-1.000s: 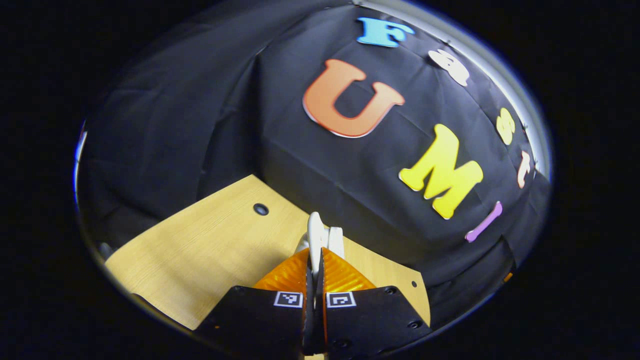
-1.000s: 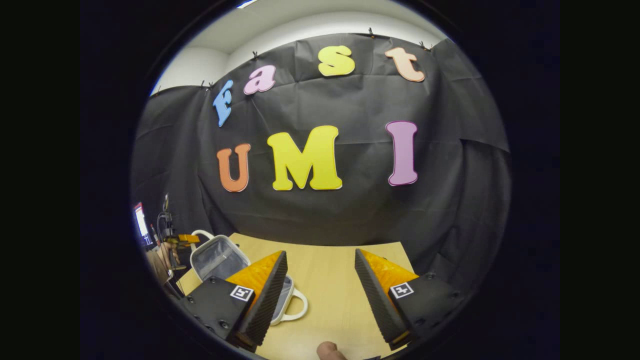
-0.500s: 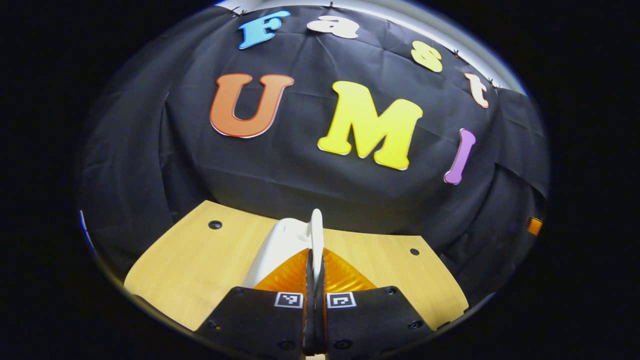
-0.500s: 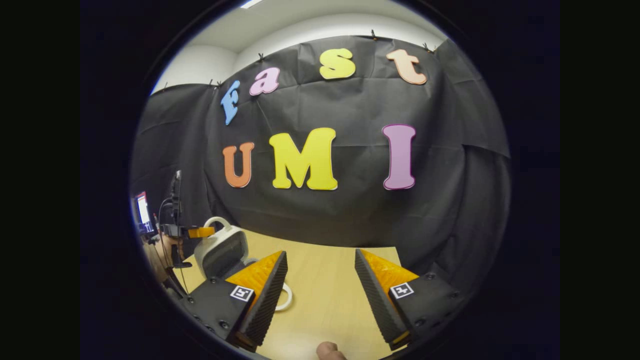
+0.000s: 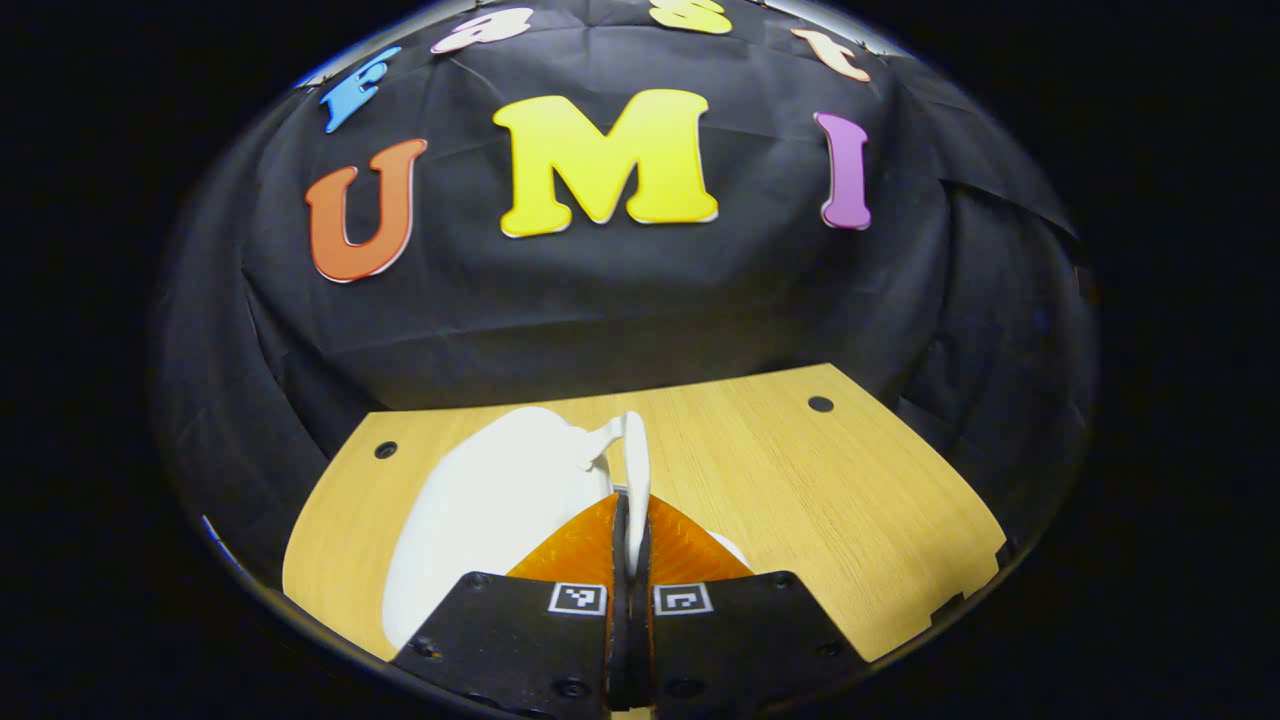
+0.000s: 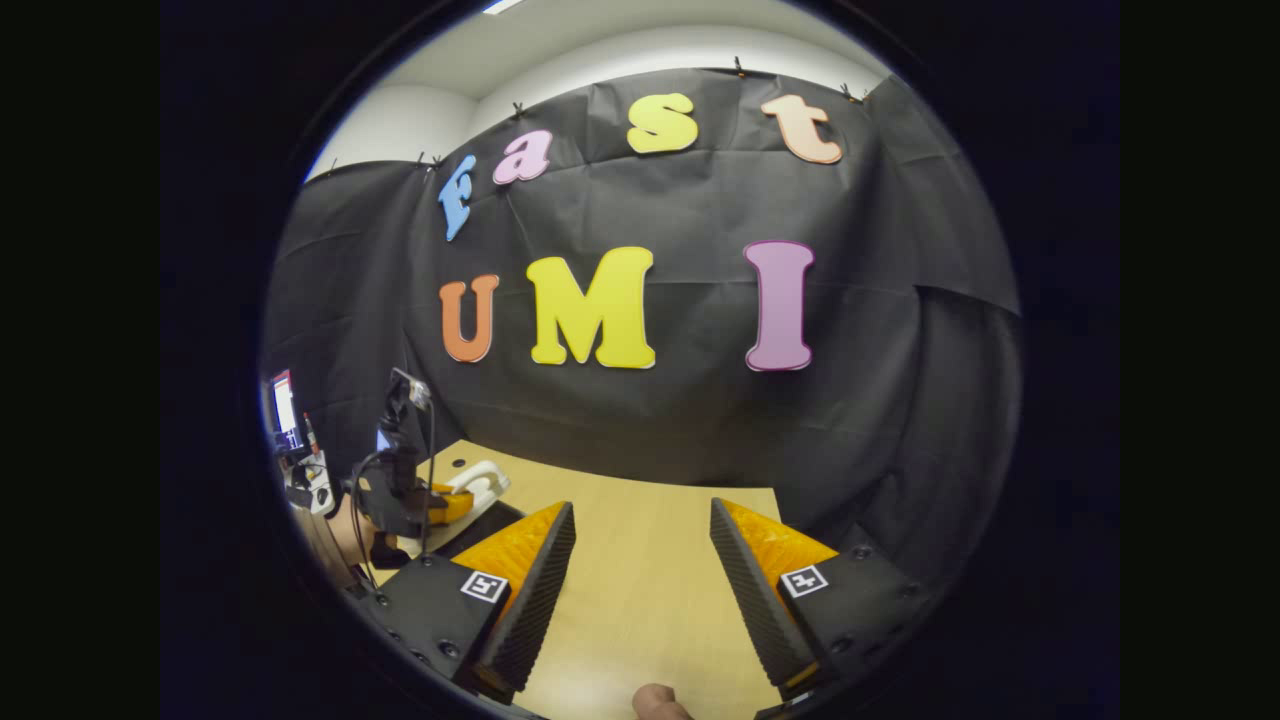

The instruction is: First open the suitcase, pack the skin care products into it, and then close the suitcase.

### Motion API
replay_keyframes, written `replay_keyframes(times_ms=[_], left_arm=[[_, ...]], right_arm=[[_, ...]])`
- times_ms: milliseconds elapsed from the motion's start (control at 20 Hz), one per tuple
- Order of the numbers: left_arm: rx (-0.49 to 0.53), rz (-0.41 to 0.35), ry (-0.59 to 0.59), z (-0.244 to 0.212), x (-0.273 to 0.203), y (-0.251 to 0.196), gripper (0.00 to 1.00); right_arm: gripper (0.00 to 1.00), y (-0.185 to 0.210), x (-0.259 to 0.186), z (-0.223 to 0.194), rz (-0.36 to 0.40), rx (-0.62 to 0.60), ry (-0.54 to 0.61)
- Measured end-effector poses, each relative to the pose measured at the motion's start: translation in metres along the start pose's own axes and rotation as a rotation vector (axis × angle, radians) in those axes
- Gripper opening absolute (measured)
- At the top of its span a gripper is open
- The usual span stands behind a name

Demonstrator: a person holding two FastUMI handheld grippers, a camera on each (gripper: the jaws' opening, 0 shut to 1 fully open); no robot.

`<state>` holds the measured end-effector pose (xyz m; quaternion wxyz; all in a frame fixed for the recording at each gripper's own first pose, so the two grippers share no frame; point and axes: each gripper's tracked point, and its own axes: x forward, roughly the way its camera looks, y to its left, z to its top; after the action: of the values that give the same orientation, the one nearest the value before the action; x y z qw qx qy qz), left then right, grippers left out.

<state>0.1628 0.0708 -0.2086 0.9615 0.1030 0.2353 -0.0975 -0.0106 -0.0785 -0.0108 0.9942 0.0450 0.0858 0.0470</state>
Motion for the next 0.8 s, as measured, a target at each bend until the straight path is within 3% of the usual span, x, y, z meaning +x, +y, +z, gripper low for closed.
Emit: replay_keyframes(times_ms=[300, 650, 750, 800], left_arm=[[0.167, 0.004, 0.138, -0.062, 0.043, -0.048, 0.04], [0.262, 0.034, 0.214, -0.092, 0.058, -0.063, 0.06], [0.244, 0.012, 0.239, -0.101, 0.05, -0.079, 0.18], [0.238, 0.021, 0.232, -0.098, 0.045, -0.083, 0.43]], right_arm=[[0.8, -0.034, -0.01, -0.027, -0.072, 0.031, 0.058], [0.8, -0.069, -0.027, -0.05, -0.111, 0.055, 0.087], [0.8, -0.082, -0.031, -0.054, -0.109, 0.061, 0.085], [0.8, -0.088, -0.032, -0.055, -0.101, 0.065, 0.084]])
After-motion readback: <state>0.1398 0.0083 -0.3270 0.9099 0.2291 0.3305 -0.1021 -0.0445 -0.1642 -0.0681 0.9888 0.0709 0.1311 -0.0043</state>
